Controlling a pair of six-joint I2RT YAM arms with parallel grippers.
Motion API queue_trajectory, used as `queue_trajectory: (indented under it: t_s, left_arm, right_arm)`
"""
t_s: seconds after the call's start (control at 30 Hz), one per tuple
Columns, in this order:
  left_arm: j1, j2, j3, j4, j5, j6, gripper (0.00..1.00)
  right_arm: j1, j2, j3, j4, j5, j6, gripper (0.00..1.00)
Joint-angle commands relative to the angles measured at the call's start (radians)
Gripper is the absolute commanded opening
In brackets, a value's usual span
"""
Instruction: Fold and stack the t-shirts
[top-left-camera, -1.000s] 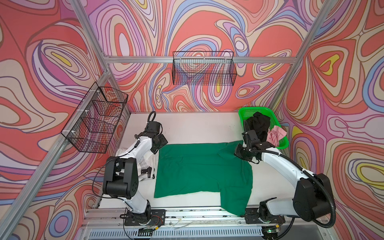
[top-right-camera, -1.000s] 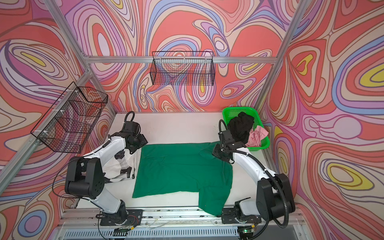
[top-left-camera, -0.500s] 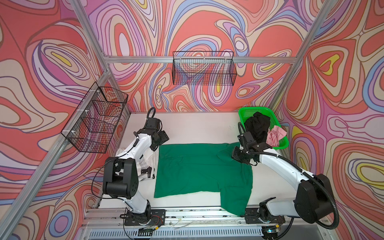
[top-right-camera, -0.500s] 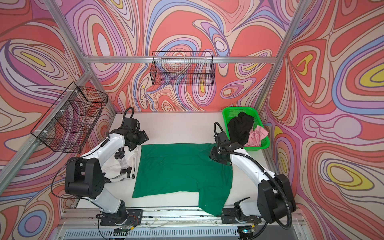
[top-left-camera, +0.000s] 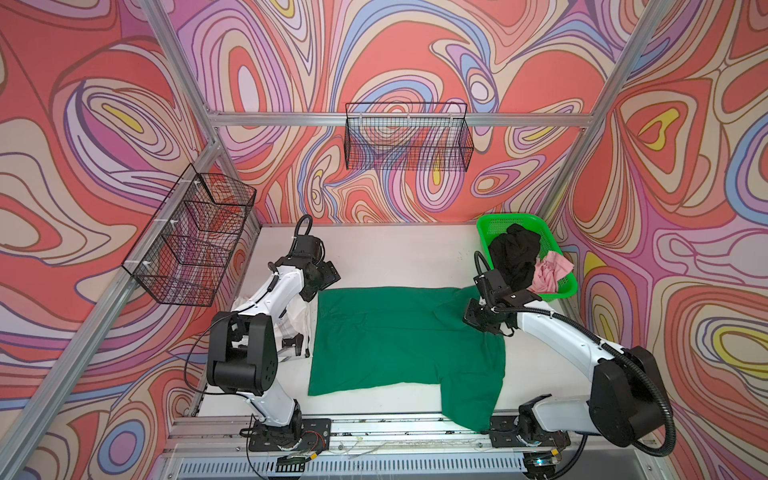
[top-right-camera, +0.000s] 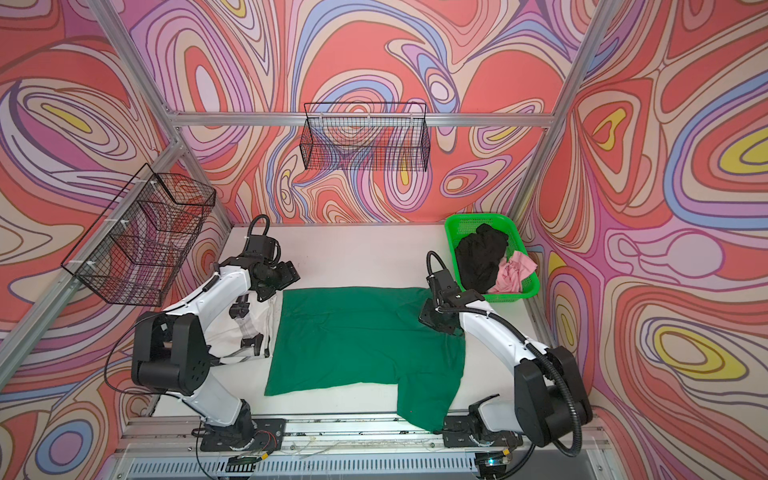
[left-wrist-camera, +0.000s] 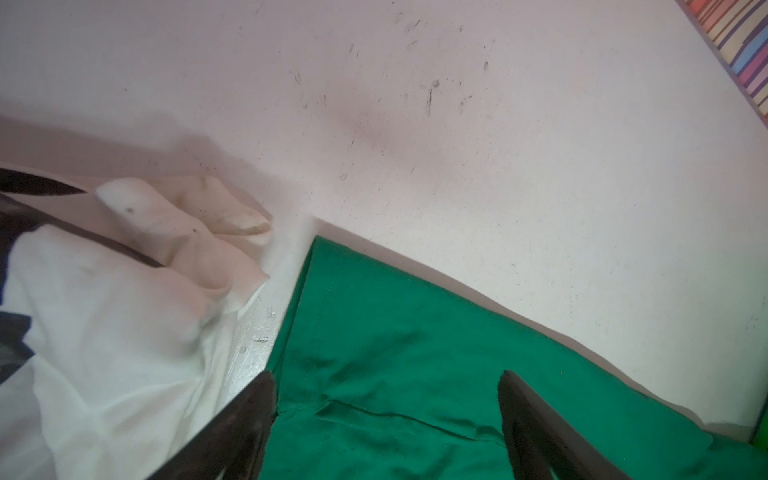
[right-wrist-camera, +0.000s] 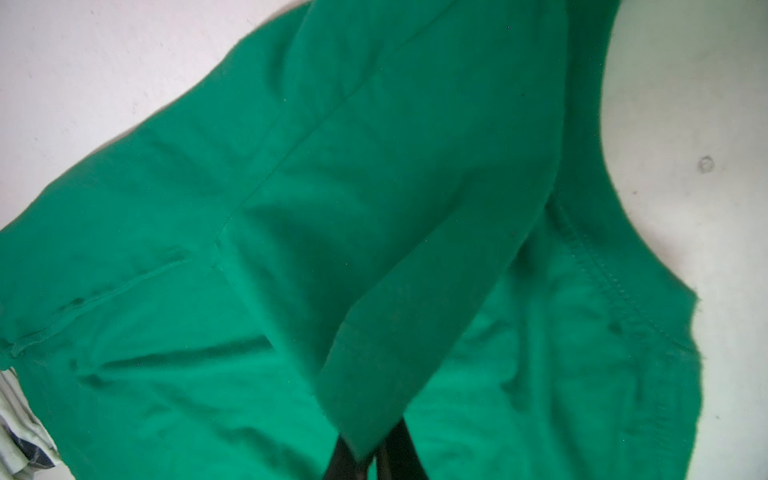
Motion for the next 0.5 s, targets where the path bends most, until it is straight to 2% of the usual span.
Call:
queue_trajectory:
  t_s: [0.0, 0.1, 0.27, 0.37, 0.47]
  left_arm:
    - [0.001, 0.02, 0.036, -0.035, 0.01, 0.013, 0.87]
    - [0.001, 0.026, 0.043, -0.037, 0.017, 0.017, 0.89]
    - [0.001, 0.024, 0.053, -0.046, 0.016, 0.03, 0.89]
    - [0.001, 0.024, 0.057, -0.048, 0.022, 0.035, 0.9]
    - [0.0, 0.03, 0.061, -0.05, 0.029, 0.038, 0.9]
  right_arm:
    - [0.003, 0.008, -0.015, -0.003, 0.02, 0.001, 0.09]
    - [0.004, 0.011, -0.019, 0.001, 0.006, 0.0, 0.24]
    - [0.003, -0.008, 0.005, -0.036, 0.015, -0.003, 0.43]
    - [0.004, -0.017, 0.049, -0.077, 0.035, -0.014, 0.49]
    - [0.003, -0.02, 0.111, -0.104, 0.063, -0.022, 0.49]
